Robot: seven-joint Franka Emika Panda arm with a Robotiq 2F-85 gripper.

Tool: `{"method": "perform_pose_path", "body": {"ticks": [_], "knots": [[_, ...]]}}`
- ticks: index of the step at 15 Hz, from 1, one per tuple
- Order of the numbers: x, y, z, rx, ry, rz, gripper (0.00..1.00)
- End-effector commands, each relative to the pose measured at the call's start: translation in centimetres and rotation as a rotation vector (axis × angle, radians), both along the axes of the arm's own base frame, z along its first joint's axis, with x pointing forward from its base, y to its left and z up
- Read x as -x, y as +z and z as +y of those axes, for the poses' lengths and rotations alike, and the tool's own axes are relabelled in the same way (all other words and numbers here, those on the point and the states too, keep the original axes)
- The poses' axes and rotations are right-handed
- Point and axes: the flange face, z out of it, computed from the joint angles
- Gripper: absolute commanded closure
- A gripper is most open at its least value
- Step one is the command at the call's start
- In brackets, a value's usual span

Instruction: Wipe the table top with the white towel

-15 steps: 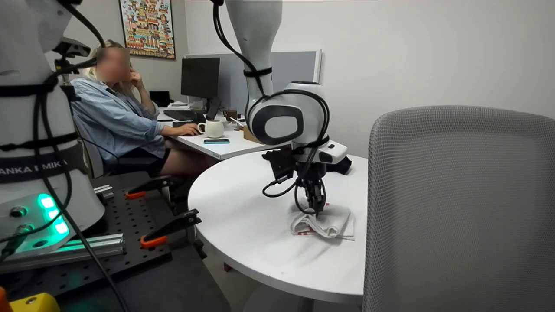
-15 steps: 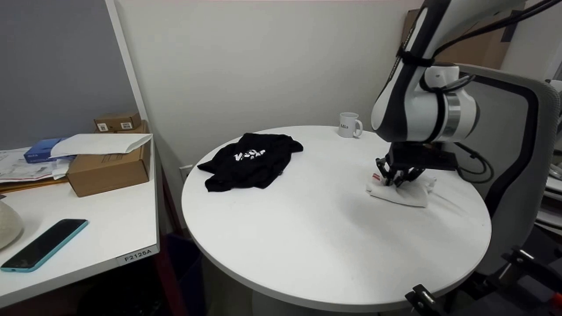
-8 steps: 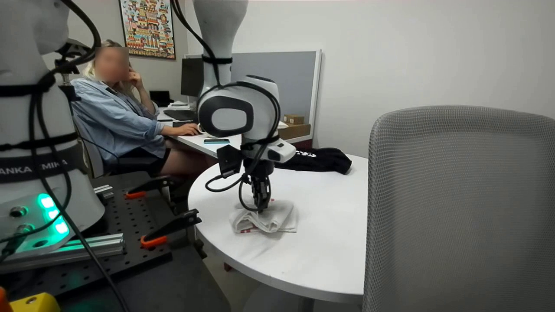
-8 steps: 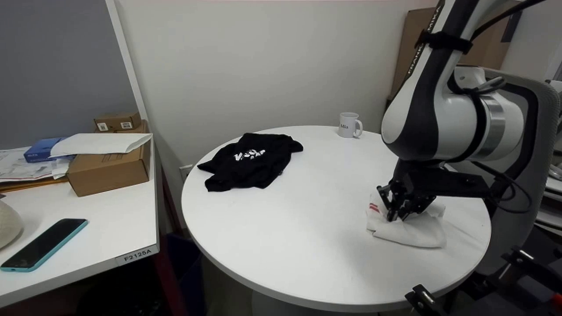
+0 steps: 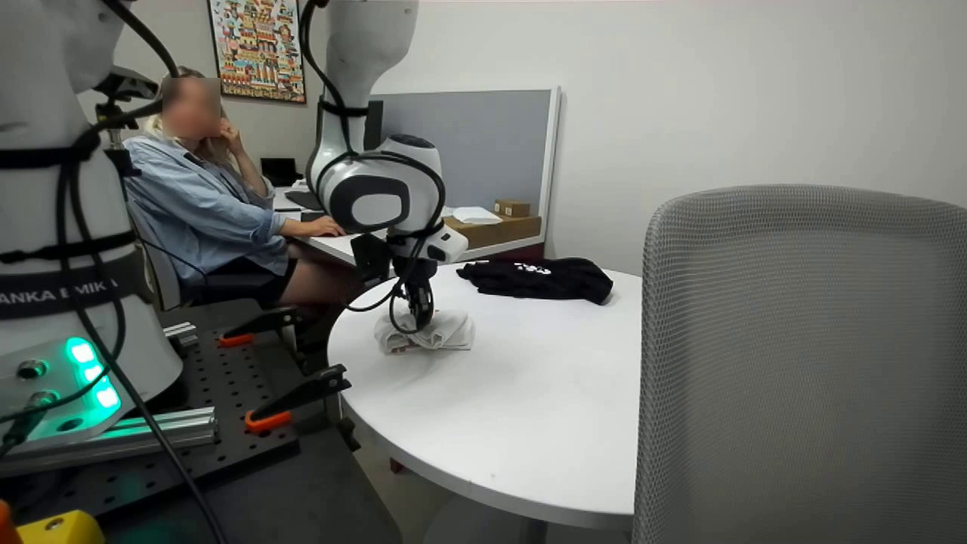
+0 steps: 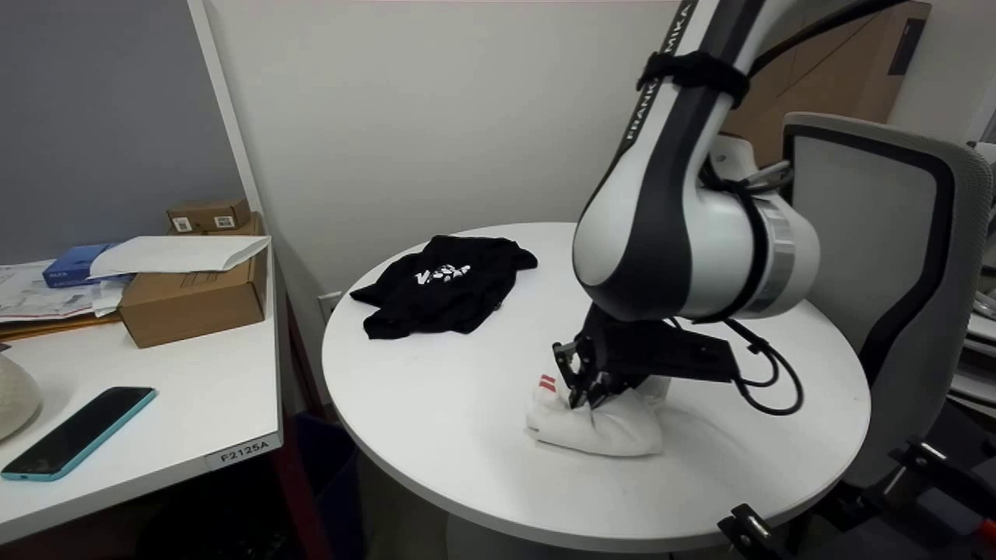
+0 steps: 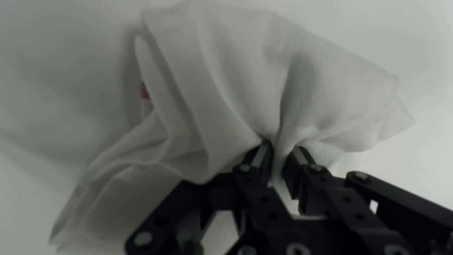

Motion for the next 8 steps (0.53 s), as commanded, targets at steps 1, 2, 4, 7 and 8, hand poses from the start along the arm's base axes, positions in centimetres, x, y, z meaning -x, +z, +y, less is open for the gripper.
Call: {"method": "perform_pose_path", "body": {"ticks": [1, 2, 4, 7, 8], "knots": [[-7.0, -2.3, 1.1, -0.003, -0.027, -0.006, 0.97], [-8.8, -2.3, 0.8, -0.004, -0.038, -0.002, 0.97], [-12.7, -1.8, -1.1, -0.004, -0.085, 0.01, 0.97], [-17.6, -1.3, -6.2, -0.024, -0.204, 0.046, 0.97], [-18.9, -1.1, -8.4, -0.03, -0.251, 0.058, 0.97]]}}
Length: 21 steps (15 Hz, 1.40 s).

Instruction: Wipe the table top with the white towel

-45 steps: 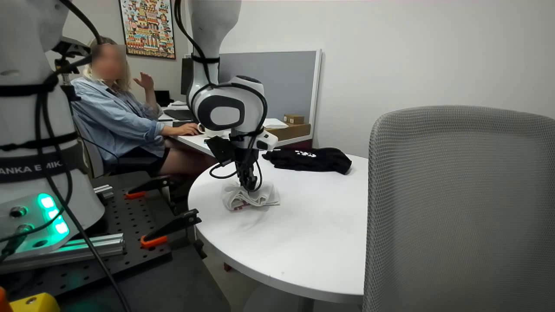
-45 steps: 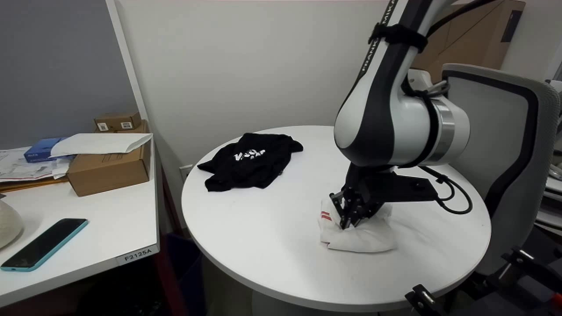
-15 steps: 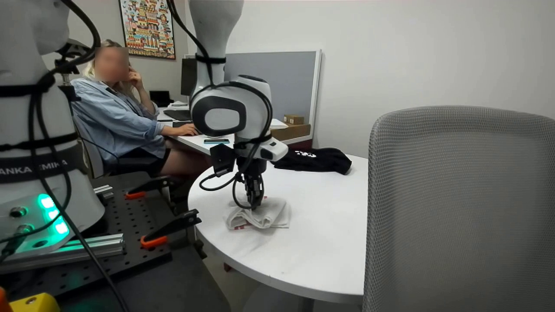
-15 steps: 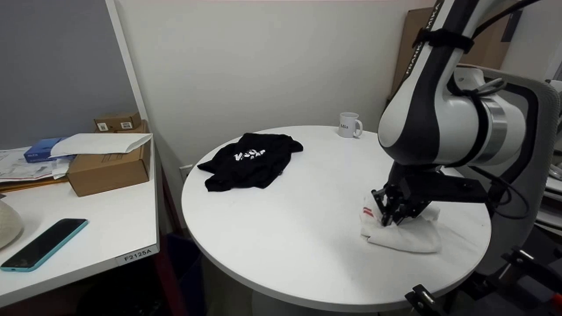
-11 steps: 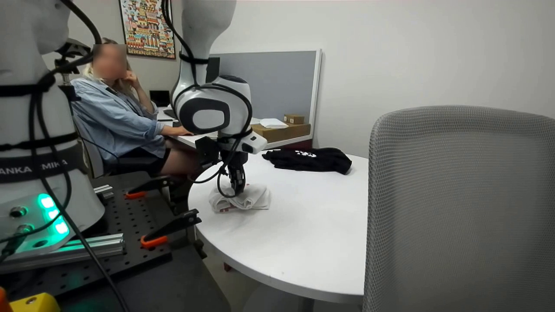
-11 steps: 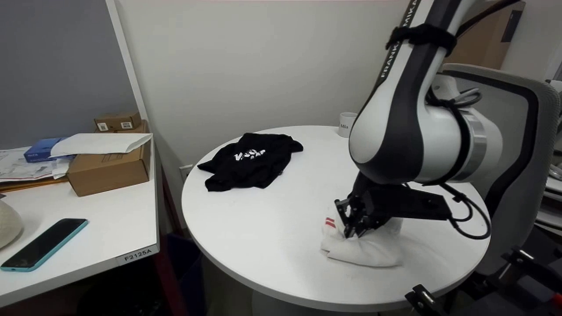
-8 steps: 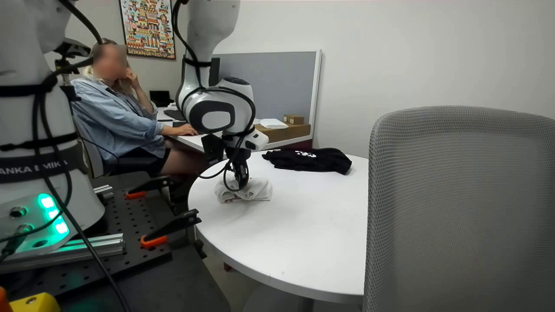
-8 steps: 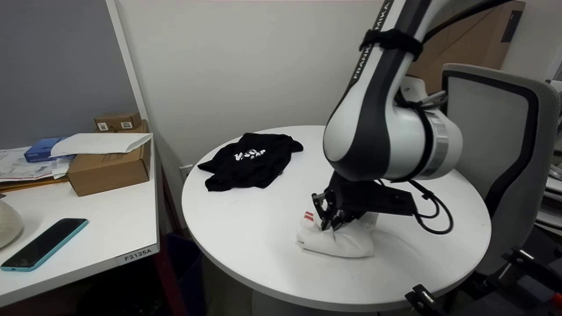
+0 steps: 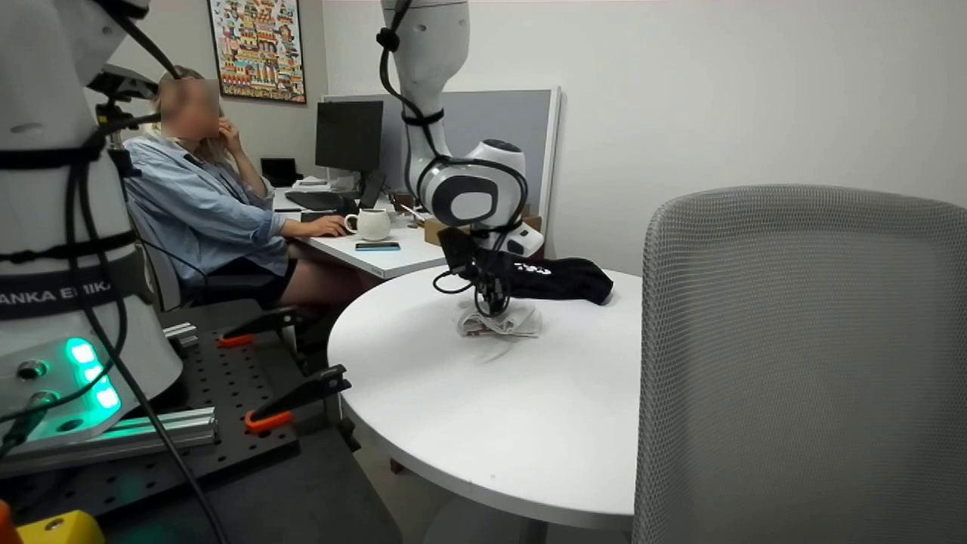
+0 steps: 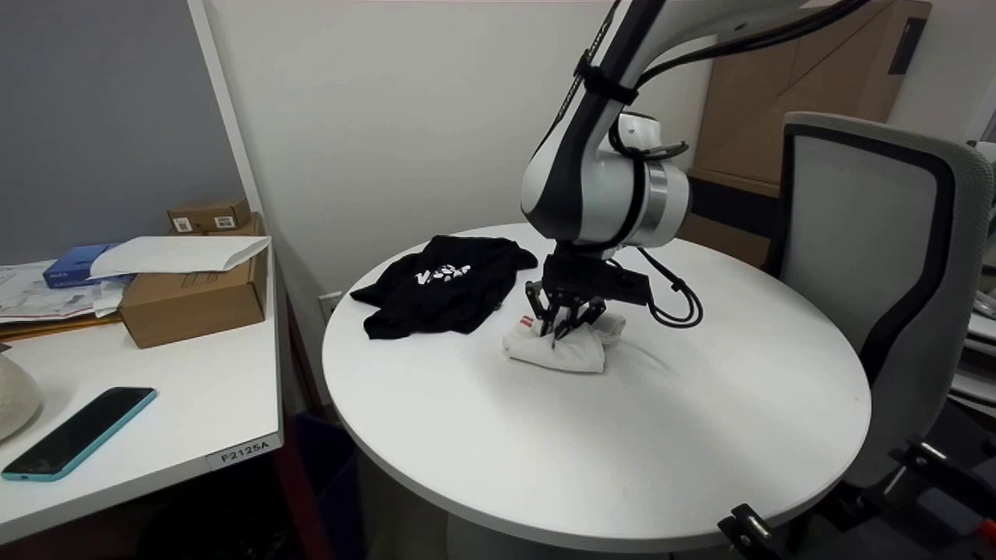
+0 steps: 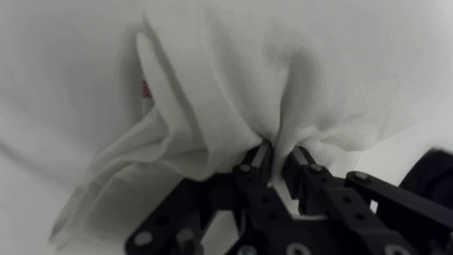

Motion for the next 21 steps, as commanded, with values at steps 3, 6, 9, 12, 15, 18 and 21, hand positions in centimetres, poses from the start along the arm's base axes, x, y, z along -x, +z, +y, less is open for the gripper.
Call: {"method": "perform_pose_path", "body": {"ticks": [3, 6, 9, 12, 15, 18, 21], "knots": [[-5.0, -0.9, -13.0, -0.021, -0.25, 0.038, 0.97], [-2.2, -1.2, -18.9, 0.036, -0.307, 0.041, 0.97], [3.2, -2.1, -19.2, 0.05, -0.267, 0.087, 0.97], [6.2, -1.5, -15.0, -0.021, -0.126, 0.121, 0.97], [9.3, -1.1, -9.7, -0.069, 0.024, 0.136, 0.97], [11.9, -1.3, -3.0, -0.087, 0.186, 0.126, 0.97], [12.2, -0.6, 1.1, -0.035, 0.259, 0.084, 0.55]]}}
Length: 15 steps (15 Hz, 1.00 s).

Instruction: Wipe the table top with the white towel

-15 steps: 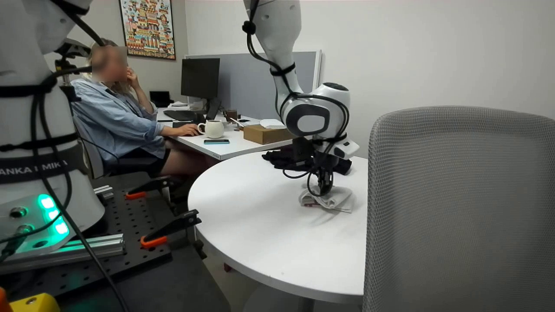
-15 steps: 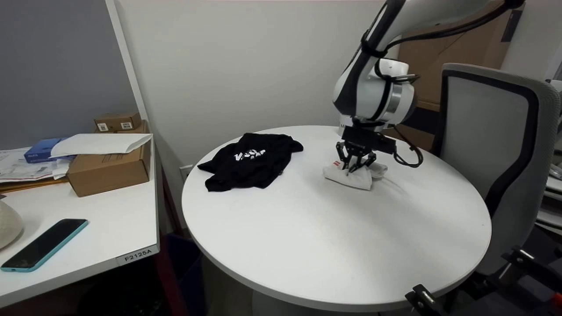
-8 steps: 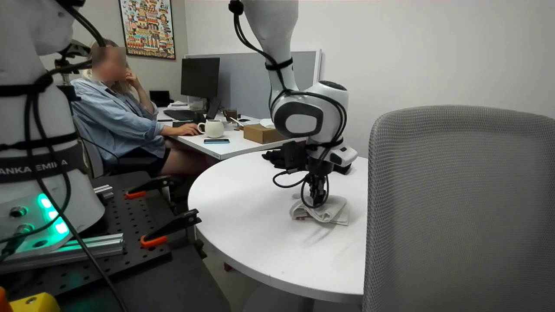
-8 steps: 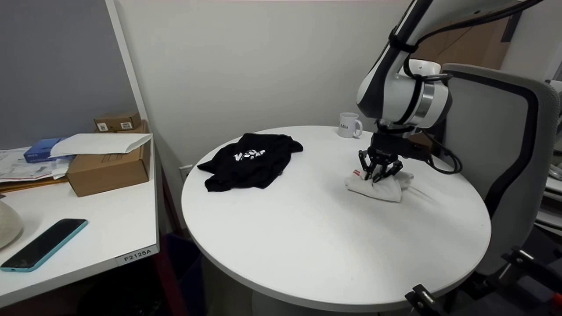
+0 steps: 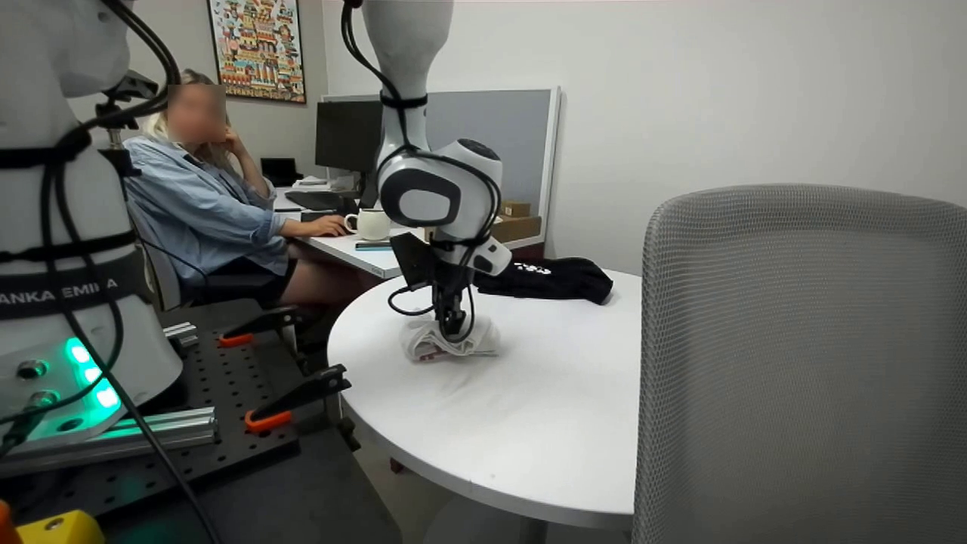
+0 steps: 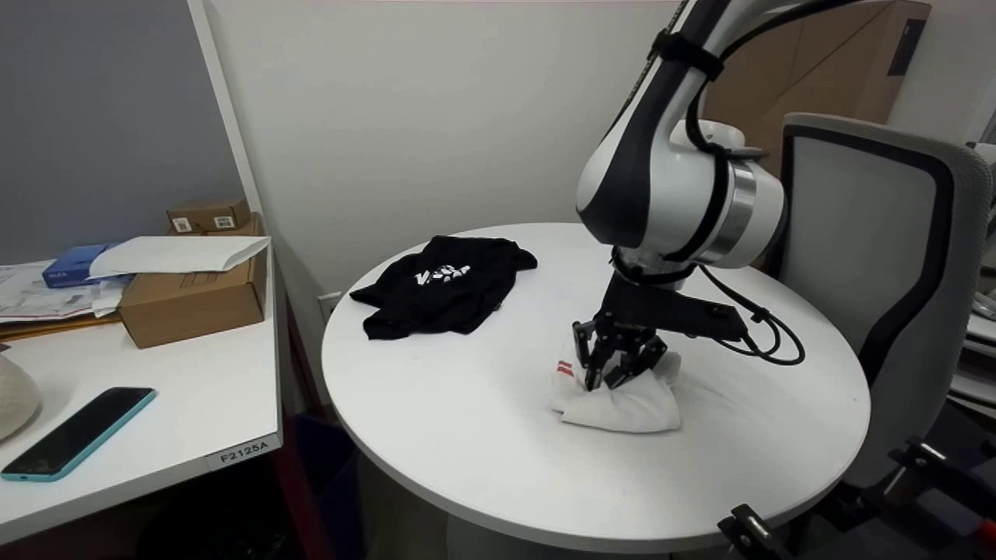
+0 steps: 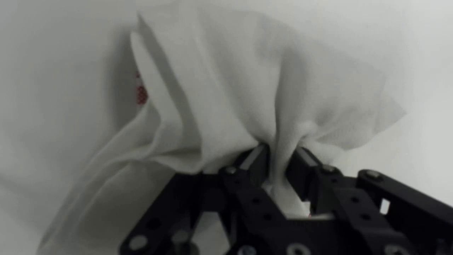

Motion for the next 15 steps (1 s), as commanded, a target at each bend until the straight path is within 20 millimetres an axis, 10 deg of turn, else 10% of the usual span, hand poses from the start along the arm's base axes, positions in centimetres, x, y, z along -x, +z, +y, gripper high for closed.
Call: {"method": "perform_pose_path", "body": {"ticks": [1, 7, 15], "knots": [[0.8, 0.4, 3.4, 0.031, 0.084, -0.039, 0.46], [-0.1, 2.8, 2.2, 0.089, 0.073, -0.11, 0.04], [1.2, 10.6, 1.5, 0.104, -0.012, -0.156, 0.0]]}}
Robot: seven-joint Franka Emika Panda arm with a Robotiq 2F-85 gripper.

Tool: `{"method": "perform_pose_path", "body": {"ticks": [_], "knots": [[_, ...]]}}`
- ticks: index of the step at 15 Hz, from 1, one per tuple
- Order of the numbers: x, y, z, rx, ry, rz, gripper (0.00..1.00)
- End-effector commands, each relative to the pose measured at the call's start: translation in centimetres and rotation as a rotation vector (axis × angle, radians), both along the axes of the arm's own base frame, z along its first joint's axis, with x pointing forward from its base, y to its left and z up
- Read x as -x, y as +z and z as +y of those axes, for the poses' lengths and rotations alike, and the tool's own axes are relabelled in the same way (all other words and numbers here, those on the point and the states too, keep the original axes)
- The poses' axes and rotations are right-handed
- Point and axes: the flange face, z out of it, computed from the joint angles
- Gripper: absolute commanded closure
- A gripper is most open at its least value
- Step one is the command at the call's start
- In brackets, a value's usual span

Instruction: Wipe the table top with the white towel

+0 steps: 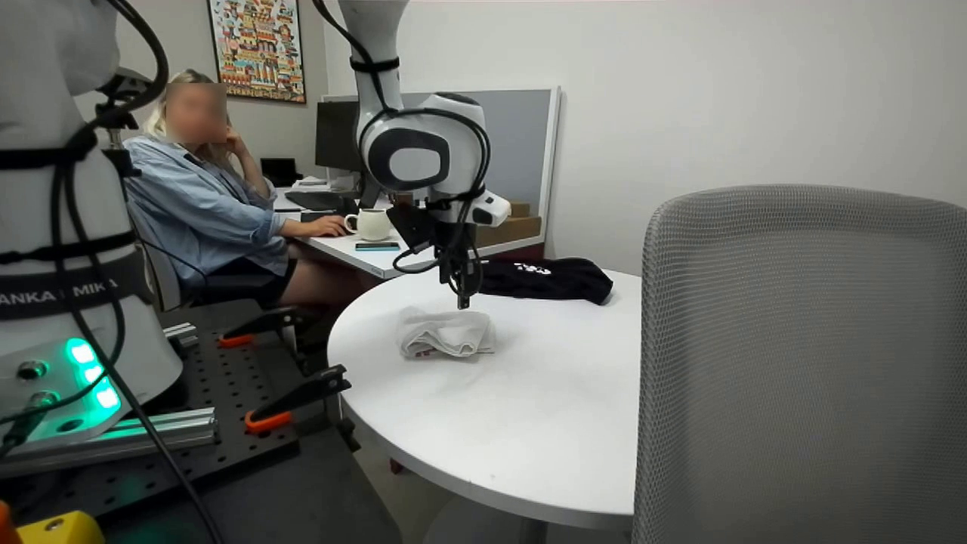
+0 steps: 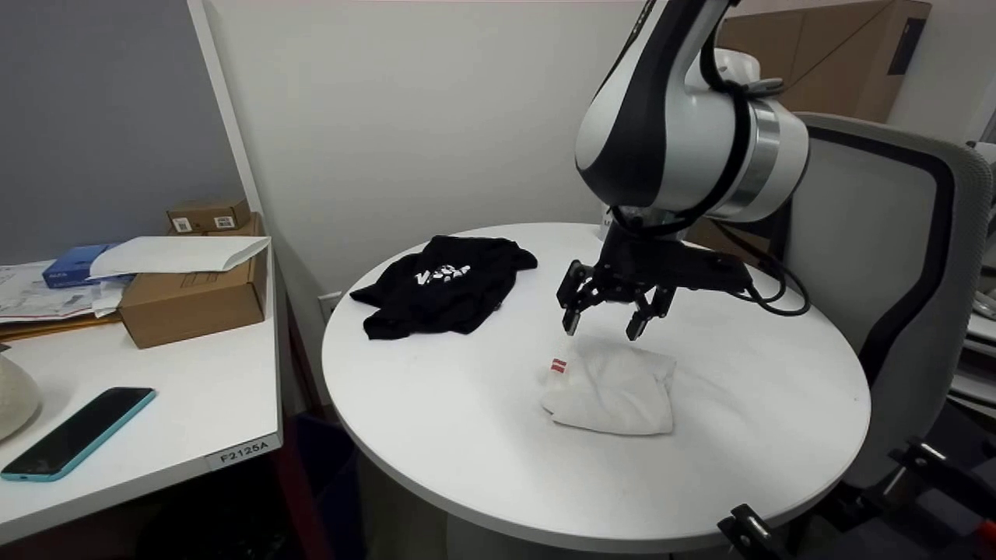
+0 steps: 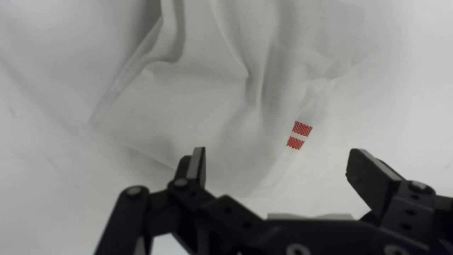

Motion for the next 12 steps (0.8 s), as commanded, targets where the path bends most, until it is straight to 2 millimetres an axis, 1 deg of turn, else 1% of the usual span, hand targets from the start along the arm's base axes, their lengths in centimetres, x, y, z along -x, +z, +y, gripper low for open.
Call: {"method": "perform_pose_path", "body": {"ticks": [1, 3, 4, 6, 7, 8, 10, 12], "knots": [[1.9, 5.1, 1.0, -0.003, -0.033, -0.017, 0.0], [2.2, 7.4, 1.3, -0.016, -0.049, -0.013, 0.0], [2.3, 8.6, 1.1, -0.014, -0.051, -0.014, 0.0], [2.3, 11.4, 0.1, 0.005, -0.053, -0.022, 0.0], [2.4, 13.5, -0.7, 0.015, -0.073, -0.048, 0.0], [1.1, 10.0, 0.3, -0.004, -0.042, -0.029, 0.0], [1.3, 12.6, -0.9, 0.013, -0.06, -0.05, 0.0], [1.6, 13.4, -1.1, 0.02, -0.061, -0.06, 0.0]]}}
